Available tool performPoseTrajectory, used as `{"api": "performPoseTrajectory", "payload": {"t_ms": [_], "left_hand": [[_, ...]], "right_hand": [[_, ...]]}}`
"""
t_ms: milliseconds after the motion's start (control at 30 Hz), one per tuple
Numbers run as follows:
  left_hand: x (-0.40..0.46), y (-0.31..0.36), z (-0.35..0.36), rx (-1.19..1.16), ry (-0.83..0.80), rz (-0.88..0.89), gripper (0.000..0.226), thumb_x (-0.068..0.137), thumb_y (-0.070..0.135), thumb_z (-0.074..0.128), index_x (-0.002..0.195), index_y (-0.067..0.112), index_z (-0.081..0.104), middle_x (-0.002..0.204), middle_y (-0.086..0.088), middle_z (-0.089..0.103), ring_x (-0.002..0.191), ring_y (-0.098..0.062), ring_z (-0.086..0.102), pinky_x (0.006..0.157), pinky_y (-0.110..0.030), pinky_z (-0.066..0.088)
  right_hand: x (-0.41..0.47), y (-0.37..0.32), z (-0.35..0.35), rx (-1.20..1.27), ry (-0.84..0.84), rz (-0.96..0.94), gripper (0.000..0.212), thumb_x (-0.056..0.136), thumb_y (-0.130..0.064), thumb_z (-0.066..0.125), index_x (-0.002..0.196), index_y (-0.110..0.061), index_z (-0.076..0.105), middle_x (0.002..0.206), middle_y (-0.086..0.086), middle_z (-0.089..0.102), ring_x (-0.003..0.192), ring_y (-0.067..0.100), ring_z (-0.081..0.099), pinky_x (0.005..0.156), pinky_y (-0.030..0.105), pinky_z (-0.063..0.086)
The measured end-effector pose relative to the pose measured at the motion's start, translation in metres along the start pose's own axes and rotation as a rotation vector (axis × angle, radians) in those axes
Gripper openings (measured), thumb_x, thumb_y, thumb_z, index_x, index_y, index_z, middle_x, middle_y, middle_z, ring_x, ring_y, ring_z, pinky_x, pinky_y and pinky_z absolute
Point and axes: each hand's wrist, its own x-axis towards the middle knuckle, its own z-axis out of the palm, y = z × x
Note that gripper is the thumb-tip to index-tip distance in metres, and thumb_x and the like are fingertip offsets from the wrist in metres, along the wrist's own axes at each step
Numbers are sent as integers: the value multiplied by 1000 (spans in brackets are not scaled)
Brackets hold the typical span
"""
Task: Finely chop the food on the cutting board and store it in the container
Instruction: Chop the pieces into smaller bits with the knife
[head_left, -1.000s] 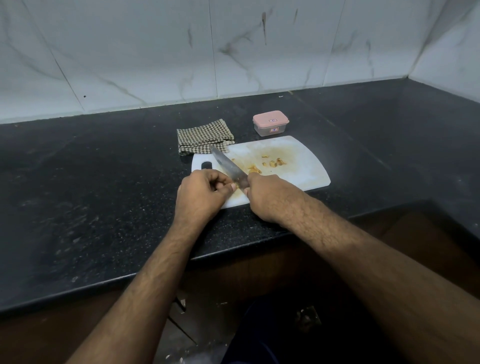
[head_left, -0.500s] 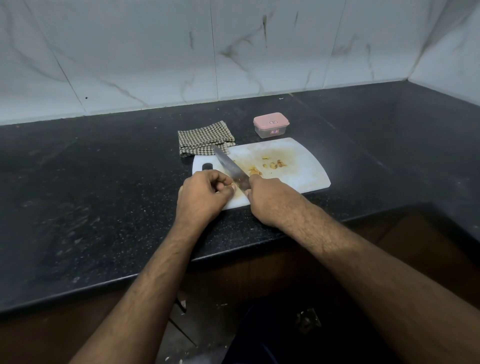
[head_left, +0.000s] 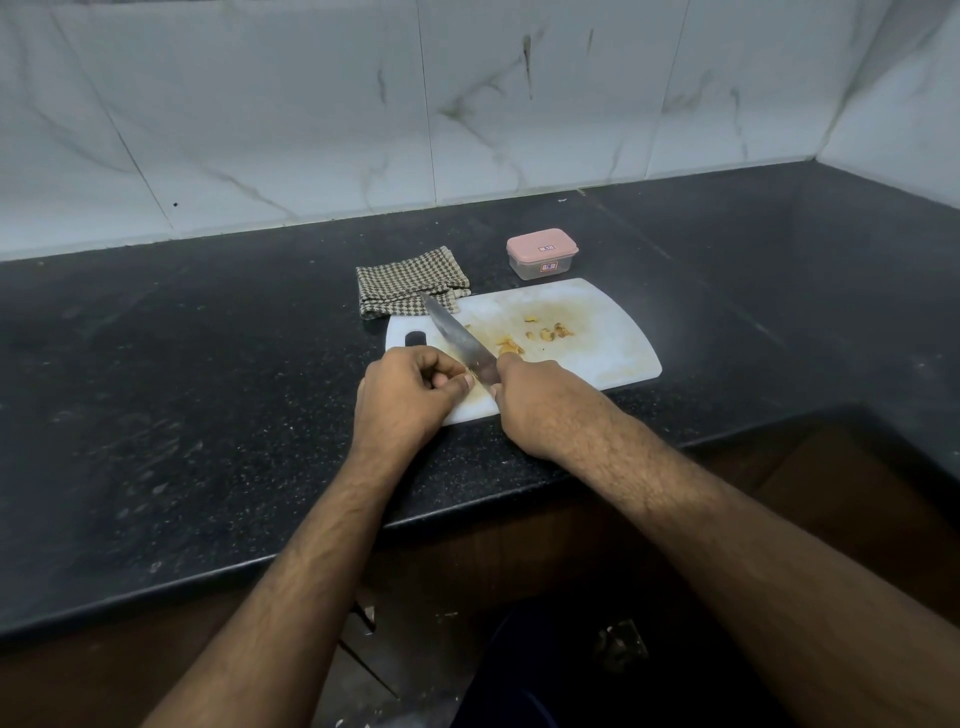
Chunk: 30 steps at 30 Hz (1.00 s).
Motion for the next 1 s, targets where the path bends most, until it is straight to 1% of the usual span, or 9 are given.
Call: {"api": "performPoseTrajectory", "payload": {"t_ms": [133, 267, 367, 467, 567, 633, 733, 933, 1000], "left_hand": [[0, -1, 1, 14, 1, 8, 9, 82, 30, 83, 77, 31, 76, 63, 19, 67, 61, -2, 60, 75, -40, 61], [1, -2, 2, 30, 6, 16, 8, 82, 32, 82, 77, 32, 75, 64, 18, 67, 63, -5, 62, 75, -41, 61], [0, -2, 1, 45, 2, 31, 8, 83, 32, 81, 78, 32, 75, 64, 17, 66, 63, -7, 62, 75, -43, 60], [0, -1, 1, 63, -11, 41, 9, 84, 28, 79, 77, 32, 74, 62, 16, 65, 59, -3, 57, 75, -42, 60], [1, -1, 0, 61, -9, 24, 15, 82, 22, 77, 73, 31, 70, 59, 22, 63, 56, 0, 54, 75, -41, 61], [2, -1, 1, 58, -9, 17, 17, 82, 20, 76, 71, 30, 69, 57, 24, 61, 55, 0, 53, 75, -42, 61], [1, 0, 0, 25, -15, 14, 12, 82, 25, 79, 74, 30, 71, 58, 23, 62, 57, -2, 56, 79, -44, 61], [2, -5, 2, 21, -17, 27, 6, 81, 33, 81, 80, 32, 75, 62, 23, 63, 63, -4, 60, 84, -47, 59], [2, -4, 1, 28, -17, 31, 5, 81, 34, 81, 82, 33, 76, 62, 24, 63, 64, -5, 61, 87, -49, 58]], "right_hand": [[-2, -2, -1, -21, 13, -16, 25, 103, -19, 47, 128, -18, 45, 81, 0, 45, 74, 16, 50, 66, 34, 43], [-5, -7, -5, -55, -7, -19, 31, 98, -9, 48, 128, -16, 45, 79, 1, 41, 80, 21, 50, 68, 35, 41], [-6, -13, -6, -70, -13, -2, 33, 97, -8, 48, 129, -15, 44, 81, 2, 43, 84, 23, 52, 68, 37, 43], [-7, -21, -3, -74, 6, 23, 32, 98, -12, 48, 130, -15, 44, 83, 2, 42, 85, 24, 51, 67, 38, 42], [-9, -30, 2, -70, -15, 57, 35, 98, -13, 51, 131, -14, 41, 91, 4, 42, 87, 24, 46, 67, 39, 38], [-10, -31, 5, -71, -8, 59, 35, 98, -13, 51, 132, -14, 41, 93, 5, 43, 87, 24, 46, 67, 39, 38], [-9, -27, 3, -101, 14, 24, 33, 99, -13, 48, 131, -16, 42, 85, 3, 43, 85, 23, 49, 67, 38, 41], [-8, -14, -5, -82, 19, -17, 34, 99, -11, 41, 133, -16, 44, 81, 2, 41, 86, 24, 49, 70, 36, 41], [-7, -11, -5, -50, 6, -7, 35, 98, -11, 43, 132, -18, 44, 88, 3, 48, 86, 24, 51, 70, 36, 43]]}}
